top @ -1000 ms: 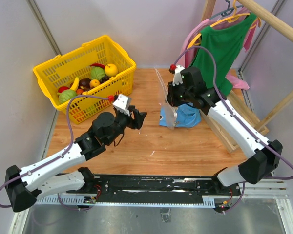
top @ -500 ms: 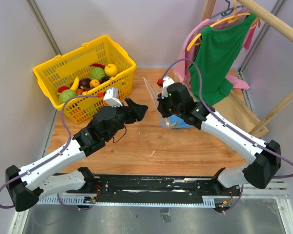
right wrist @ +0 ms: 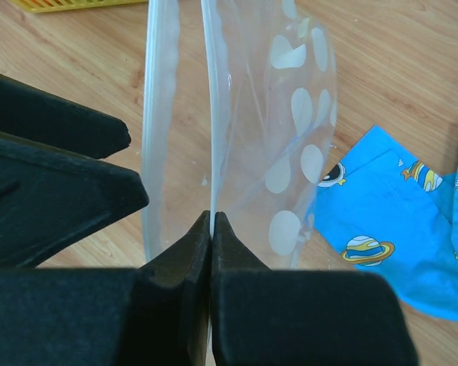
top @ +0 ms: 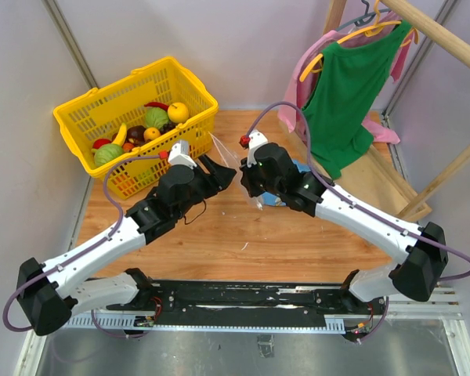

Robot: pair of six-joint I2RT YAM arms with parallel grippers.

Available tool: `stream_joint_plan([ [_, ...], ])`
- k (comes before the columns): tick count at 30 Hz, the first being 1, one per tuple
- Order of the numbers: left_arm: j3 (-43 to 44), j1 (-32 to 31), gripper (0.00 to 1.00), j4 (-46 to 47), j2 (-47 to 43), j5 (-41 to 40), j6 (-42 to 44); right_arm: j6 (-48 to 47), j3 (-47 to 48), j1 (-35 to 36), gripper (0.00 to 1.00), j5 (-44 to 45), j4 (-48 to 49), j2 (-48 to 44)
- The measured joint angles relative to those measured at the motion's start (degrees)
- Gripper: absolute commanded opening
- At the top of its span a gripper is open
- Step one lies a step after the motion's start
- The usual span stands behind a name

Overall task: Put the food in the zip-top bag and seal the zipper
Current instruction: Open the zipper of the food storage bag.

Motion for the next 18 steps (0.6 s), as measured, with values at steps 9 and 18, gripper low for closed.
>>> stream_joint_plan([
  [9, -1.9, 0.2, 0.48, 0.0, 0.7, -0.8, -1.9, 0.1, 0.0, 1.2, 0.01, 0.7, 0.2, 0.8],
  [18, -2.2, 0.2, 0.00, -0.5, 2.5, -1.1, -0.8, -0.5, 0.0, 1.5, 0.01, 3.7, 0.0, 1.5],
])
